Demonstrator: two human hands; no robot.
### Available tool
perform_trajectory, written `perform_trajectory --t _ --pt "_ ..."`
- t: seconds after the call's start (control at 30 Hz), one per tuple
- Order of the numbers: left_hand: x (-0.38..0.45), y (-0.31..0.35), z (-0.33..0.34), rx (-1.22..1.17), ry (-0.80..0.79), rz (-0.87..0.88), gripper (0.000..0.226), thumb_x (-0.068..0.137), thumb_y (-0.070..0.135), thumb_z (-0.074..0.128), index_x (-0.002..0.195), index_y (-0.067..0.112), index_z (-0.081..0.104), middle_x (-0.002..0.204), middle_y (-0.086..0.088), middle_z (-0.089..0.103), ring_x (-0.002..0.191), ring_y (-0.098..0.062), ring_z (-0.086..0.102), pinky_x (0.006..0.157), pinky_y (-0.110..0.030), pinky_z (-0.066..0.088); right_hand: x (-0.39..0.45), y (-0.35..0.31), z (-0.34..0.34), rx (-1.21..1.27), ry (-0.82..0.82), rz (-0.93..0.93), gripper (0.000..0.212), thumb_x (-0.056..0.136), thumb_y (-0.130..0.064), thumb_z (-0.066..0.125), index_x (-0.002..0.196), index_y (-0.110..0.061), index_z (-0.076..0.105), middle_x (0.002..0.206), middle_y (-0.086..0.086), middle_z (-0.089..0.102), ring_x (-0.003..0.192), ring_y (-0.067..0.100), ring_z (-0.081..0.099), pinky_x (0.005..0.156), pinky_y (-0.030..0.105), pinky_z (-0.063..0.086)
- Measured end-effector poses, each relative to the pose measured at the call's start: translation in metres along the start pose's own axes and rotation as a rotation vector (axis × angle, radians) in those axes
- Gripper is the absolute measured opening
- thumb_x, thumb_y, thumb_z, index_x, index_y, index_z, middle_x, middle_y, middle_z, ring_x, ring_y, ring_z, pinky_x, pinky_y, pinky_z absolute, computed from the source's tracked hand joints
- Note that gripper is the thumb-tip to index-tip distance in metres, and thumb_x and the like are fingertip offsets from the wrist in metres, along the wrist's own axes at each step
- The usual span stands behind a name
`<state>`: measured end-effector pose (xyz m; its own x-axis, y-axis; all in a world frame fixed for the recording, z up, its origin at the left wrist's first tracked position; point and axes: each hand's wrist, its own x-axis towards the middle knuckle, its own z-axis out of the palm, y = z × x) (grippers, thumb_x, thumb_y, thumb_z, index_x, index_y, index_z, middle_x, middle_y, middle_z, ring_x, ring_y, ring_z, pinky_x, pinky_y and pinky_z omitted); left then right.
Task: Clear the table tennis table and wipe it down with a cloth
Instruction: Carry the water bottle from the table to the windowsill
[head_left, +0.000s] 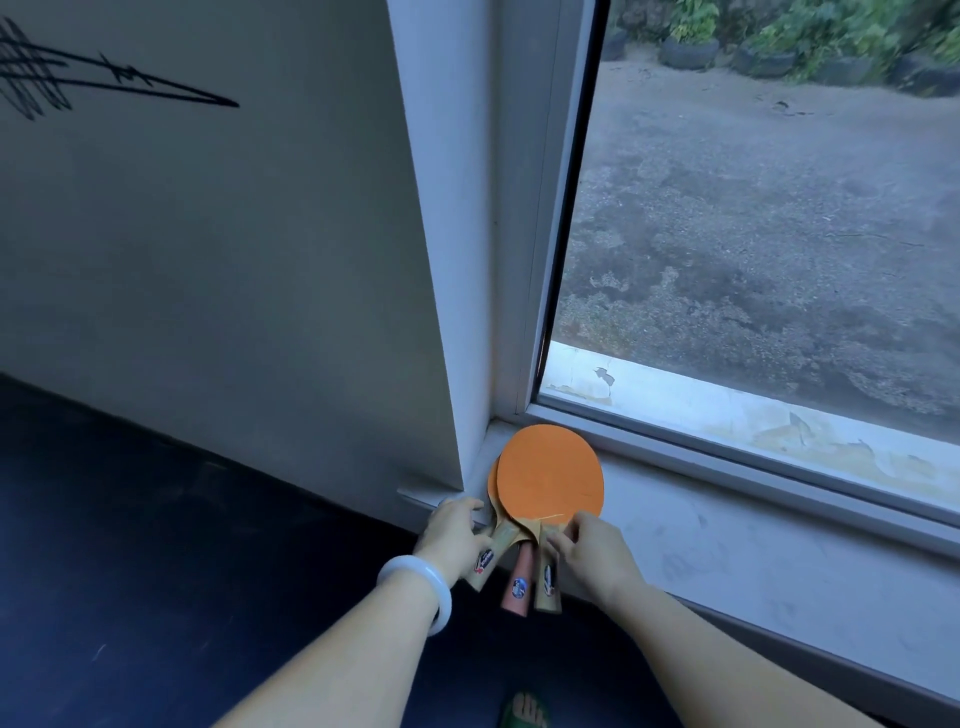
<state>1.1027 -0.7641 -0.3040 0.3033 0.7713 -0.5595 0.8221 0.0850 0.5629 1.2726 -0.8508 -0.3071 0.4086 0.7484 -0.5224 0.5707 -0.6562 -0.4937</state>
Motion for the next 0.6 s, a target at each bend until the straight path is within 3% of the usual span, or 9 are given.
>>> perform_trajectory --t 0.1,0.23,0.43,0.6 --pt "-0.006 -0.004 -0.016 -0.033 0.030 0.010 0.050 0.089 0.014 0.066 0.136 0.020 0.050 0.110 0.000 0.046 0.096 -0.017 0.054 0.089 -0.030 0.049 0.000 -0.021 -0.008 -0.003 0.005 -0.070 0.024 0.096 -0.037 0.057 0.086 -0.015 0.051 0.083 0.001 0.059 0.079 0.022 0.054 0.065 0.032 0.038" --pt "-0.022 -0.026 -0.050 -0.001 0.122 0.014 0.047 0.090 0.018 0.065 0.135 0.021 0.051 0.107 0.003 0.045 0.098 -0.011 0.043 0.096 -0.024 0.040 -0.003 -0.066 -0.003 -0.047 -0.058 -0.210 0.022 0.096 -0.035 0.058 0.088 -0.015 0.052 0.085 0.002 0.061 0.082 0.023 0.056 0.068 0.032 0.040" --pt "-0.078 -0.100 -0.127 -0.103 0.307 -0.124 0.046 0.092 0.023 0.063 0.136 0.025 0.048 0.110 0.007 0.045 0.095 -0.008 0.045 0.084 -0.021 0.039 -0.028 -0.169 0.035 -0.232 -0.184 -0.499 0.020 0.095 -0.034 0.058 0.089 -0.018 0.048 0.093 0.001 0.061 0.097 0.023 0.060 0.068 0.027 0.034" --pt "-0.150 -0.190 -0.201 -0.150 0.521 -0.272 0.047 0.091 0.026 0.064 0.136 0.026 0.048 0.130 -0.002 0.048 0.103 -0.010 0.046 0.096 -0.026 0.042 -0.067 -0.275 0.089 -0.286 -0.300 -0.690 0.020 0.093 -0.036 0.058 0.100 -0.018 0.057 0.094 0.001 0.059 0.087 0.020 0.057 0.070 0.025 0.041"
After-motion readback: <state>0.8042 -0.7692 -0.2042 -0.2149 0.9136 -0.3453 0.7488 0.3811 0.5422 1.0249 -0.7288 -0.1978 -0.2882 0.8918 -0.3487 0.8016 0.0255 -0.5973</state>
